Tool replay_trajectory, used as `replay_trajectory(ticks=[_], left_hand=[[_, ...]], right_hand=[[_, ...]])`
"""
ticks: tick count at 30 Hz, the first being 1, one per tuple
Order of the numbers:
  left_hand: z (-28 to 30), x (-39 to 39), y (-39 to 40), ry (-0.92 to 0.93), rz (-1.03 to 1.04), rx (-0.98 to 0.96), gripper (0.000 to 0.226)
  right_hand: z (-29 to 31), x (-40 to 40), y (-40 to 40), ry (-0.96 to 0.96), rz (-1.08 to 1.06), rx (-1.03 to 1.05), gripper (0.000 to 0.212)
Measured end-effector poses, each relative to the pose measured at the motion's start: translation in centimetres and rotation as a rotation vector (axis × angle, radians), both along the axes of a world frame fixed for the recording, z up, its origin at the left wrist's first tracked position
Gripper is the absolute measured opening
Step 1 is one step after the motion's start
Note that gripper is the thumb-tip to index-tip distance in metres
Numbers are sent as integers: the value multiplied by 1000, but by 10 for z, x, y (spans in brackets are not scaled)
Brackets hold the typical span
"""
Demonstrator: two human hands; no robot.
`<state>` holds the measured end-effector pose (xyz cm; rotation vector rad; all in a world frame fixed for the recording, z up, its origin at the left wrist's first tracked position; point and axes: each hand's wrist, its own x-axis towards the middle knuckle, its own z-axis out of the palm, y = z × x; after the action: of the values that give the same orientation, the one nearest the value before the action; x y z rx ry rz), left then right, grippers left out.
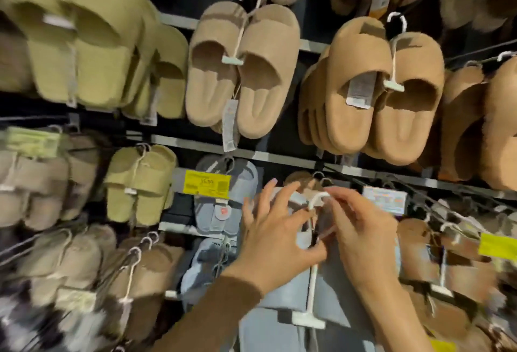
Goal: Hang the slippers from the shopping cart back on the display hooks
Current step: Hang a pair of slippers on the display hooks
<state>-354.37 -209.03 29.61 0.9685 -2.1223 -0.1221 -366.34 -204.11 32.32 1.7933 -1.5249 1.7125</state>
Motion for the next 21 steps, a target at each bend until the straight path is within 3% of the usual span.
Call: replay_trajectory(ticks=[2,6,11,15,19,21], left_hand=[[-11,12,-12,-85,85,102,74],[-26,38,-38,-222,171,243,64],[-45,49,-68,-272,193,108,71],[-72,50,-99,-331,171,2,66],[-83,61,-147,-394,247,127,71],[-82,68,-168,-333,161,263,74]], right_hand=[[-11,6,-24,-65,66,17,16],[-32,22,-74,-180,201,96,18],[-47,28,-125,-302,232,186,26],[-56,30,-163,-291,187,244,17],[-55,45,-204,-234,141,269,17],[-53,51,-225,-205,108,292,17]])
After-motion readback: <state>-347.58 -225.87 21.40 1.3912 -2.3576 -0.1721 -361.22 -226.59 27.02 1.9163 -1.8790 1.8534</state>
